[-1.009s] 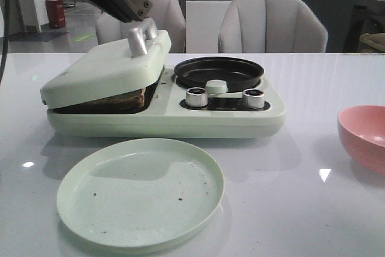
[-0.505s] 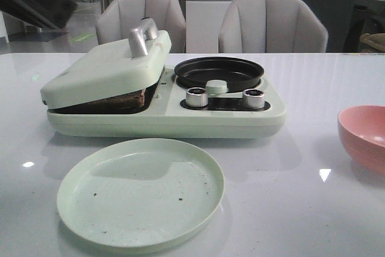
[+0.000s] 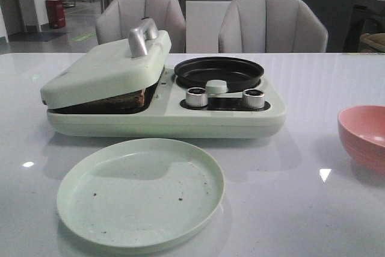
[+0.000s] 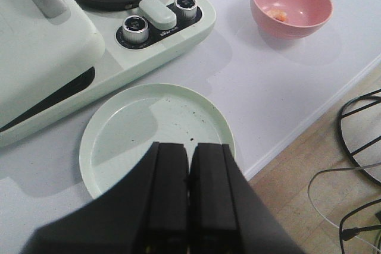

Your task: Make breakfast with bread and shrimp

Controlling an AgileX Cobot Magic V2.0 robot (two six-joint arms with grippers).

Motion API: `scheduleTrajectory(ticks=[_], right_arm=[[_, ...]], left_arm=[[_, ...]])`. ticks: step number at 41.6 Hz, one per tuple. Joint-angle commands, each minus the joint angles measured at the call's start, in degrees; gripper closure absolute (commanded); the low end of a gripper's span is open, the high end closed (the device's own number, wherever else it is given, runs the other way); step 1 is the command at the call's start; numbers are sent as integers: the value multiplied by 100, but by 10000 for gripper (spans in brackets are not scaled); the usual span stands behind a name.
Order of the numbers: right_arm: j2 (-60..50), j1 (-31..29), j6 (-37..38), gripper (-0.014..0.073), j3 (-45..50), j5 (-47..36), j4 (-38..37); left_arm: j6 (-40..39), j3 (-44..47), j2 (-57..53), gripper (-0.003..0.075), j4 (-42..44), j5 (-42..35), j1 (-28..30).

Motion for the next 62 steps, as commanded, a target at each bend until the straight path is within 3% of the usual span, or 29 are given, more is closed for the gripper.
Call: scheduleTrajectory(ticks=[1, 10, 23, 31, 54, 62], right_arm=[[164, -53, -17, 85, -139, -379, -10], [1070, -644, 109, 85, -237, -310, -145], [2638, -2617, 109, 85, -1107, 58, -150], [3481, -3303, 109, 85, -1471, -152, -150], [5397, -3514, 109, 91, -1621, -1737, -150], [5642, -3514, 109, 262, -1621, -1721, -150]], left_arm=[[-49, -154, 15, 612, -32, -448, -38], [-49, -154, 16, 612, -32, -448, -38], [-49, -154, 16, 612, -32, -448, -38], [-49, -154, 16, 612, -32, -448, -38], [-49, -154, 16, 612, -32, -448, -38], [-49, -154, 16, 612, -32, -448, -38]])
